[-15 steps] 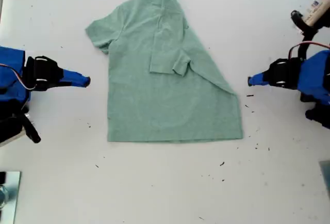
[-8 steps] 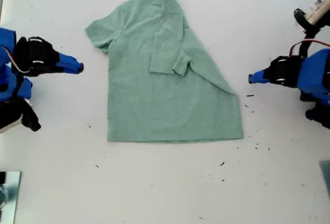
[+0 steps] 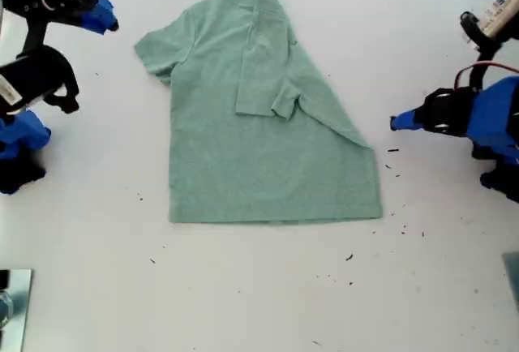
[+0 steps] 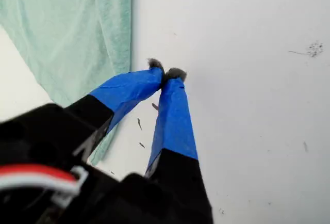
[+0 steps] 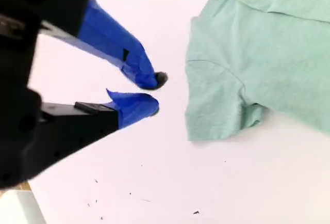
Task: Fold t shirt
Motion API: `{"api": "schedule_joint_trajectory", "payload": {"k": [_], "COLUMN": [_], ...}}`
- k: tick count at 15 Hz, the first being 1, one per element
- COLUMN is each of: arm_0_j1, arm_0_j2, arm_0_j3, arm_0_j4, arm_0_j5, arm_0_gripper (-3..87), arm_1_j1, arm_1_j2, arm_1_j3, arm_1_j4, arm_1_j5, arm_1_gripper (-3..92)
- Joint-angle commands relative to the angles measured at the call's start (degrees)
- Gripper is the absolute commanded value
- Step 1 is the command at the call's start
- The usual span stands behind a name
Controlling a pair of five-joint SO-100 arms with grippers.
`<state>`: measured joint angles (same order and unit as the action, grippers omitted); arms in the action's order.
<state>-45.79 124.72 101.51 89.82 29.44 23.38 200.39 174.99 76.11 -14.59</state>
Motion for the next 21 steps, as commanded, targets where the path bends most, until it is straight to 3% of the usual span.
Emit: {"api": "schedule_joint_trajectory", "payload": {"k": [1,5,13,15,16,18,21], "arm_0_j1": [0.1,-2.4,-11.2,-10.5,-10.2,-9.2,-5.2], "arm_0_j2": [-1.4,-3.6,-25.0,-28.7,-30.2,-27.1,-15.5], "arm_0_j3": [-3.2,2.3,19.2,19.2,19.2,19.3,14.9], "arm_0_j4": [0.6,-3.7,-32.7,-35.7,-36.5,-37.1,-34.3], "arm_0_j5": [1.8,3.0,6.9,7.9,7.7,8.2,9.5], "arm_0_gripper": [36.8,36.0,31.9,19.0,5.1,0.2,-0.2], "arm_1_j1": [-0.1,-0.4,-2.9,-3.1,-3.2,-3.2,-3.2], "arm_1_j2": [0.4,0.4,0.4,0.4,0.4,0.4,0.4], "arm_1_j3": [3.3,3.3,3.3,3.3,3.3,3.3,3.3], "arm_1_j4": [-0.2,-0.2,-0.2,-0.2,-0.2,-0.2,-0.2], "arm_1_j5": [-0.1,-0.1,1.1,1.3,1.3,1.3,1.2], "arm_1_gripper": [2.4,2.4,2.4,2.4,2.4,2.4,2.4]}}
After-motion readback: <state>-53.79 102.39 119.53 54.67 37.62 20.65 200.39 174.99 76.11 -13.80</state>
